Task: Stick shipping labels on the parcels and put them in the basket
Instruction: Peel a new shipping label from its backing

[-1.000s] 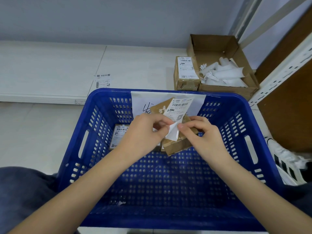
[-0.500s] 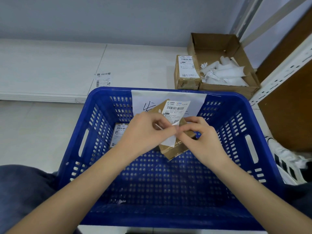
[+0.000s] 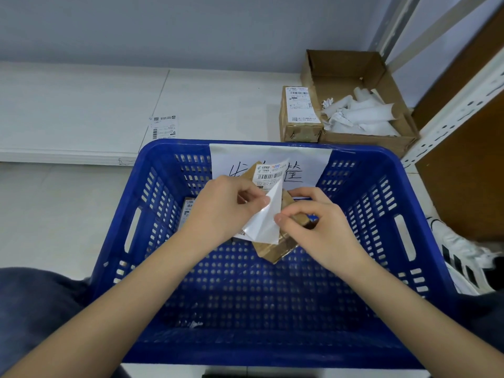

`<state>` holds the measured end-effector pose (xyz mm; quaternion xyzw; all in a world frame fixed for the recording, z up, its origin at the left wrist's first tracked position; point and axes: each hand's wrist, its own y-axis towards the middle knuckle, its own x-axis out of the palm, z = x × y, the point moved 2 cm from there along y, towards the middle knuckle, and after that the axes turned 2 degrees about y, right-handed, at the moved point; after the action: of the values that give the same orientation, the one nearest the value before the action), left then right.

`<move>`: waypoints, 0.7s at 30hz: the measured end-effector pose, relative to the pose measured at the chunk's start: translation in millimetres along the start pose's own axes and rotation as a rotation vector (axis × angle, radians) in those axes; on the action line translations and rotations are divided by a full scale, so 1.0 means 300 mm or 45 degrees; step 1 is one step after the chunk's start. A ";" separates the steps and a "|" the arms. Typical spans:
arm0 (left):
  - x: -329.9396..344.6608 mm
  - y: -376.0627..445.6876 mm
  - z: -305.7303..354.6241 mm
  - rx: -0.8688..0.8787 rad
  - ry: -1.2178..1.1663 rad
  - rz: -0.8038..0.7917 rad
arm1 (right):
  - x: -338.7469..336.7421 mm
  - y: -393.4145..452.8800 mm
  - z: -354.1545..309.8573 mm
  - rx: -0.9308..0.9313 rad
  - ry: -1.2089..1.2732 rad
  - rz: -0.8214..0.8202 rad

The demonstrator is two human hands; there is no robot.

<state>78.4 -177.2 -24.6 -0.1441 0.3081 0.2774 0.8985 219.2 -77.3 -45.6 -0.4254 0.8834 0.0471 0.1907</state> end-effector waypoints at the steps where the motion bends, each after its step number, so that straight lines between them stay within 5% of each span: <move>1: -0.006 0.002 -0.001 -0.006 -0.001 0.009 | -0.001 0.000 0.000 0.006 0.004 0.006; 21: 0.024 -0.011 0.008 0.087 -0.079 -0.077 | -0.014 0.016 -0.003 0.083 0.097 0.014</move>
<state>86.3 -175.8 -27.0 -0.1140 0.2848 0.2439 0.9200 217.6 -71.3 -43.6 -0.4157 0.8934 0.0031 0.1705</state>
